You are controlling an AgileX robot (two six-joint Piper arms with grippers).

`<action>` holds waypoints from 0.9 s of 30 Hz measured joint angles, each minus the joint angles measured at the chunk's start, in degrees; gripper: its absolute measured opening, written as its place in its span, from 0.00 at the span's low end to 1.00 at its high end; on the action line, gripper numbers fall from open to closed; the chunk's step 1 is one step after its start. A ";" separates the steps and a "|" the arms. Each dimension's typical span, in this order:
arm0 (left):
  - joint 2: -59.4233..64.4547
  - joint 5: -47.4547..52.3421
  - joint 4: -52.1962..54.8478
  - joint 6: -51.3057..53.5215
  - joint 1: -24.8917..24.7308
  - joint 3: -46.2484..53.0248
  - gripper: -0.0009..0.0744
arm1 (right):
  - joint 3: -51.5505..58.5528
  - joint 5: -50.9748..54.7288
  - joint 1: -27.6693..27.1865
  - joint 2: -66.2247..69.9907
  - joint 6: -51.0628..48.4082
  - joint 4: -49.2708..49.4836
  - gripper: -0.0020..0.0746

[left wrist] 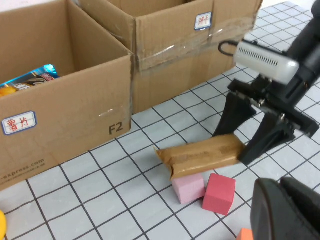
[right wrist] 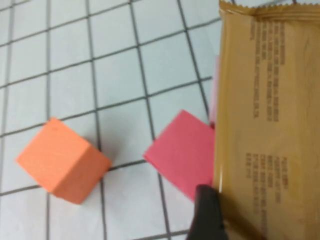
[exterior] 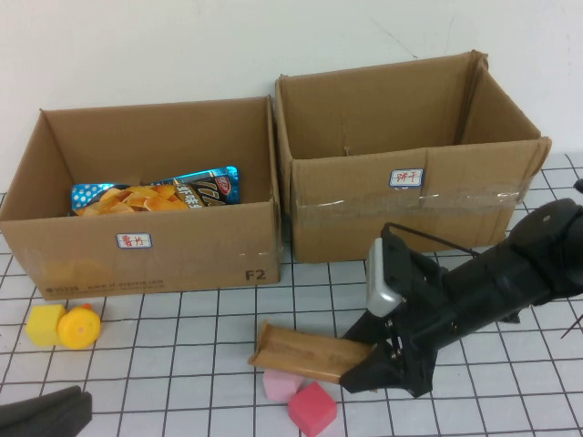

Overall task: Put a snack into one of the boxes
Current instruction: Pick up the biscuit, then place the biscuit in the biscuit box

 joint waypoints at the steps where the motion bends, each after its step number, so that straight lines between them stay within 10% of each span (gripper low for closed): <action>1: 0.00 0.10 0.00 0.00 0.00 0.00 0.01 | -0.27 0.76 0.00 -0.34 0.00 -0.10 0.63; 13: 0.00 0.48 0.00 0.03 0.00 0.00 0.01 | -14.61 1.49 0.00 -8.59 0.29 -0.47 0.63; 27: 0.00 0.28 0.00 0.03 0.00 0.00 0.01 | -22.00 -46.77 -0.03 -6.71 -7.37 26.36 0.63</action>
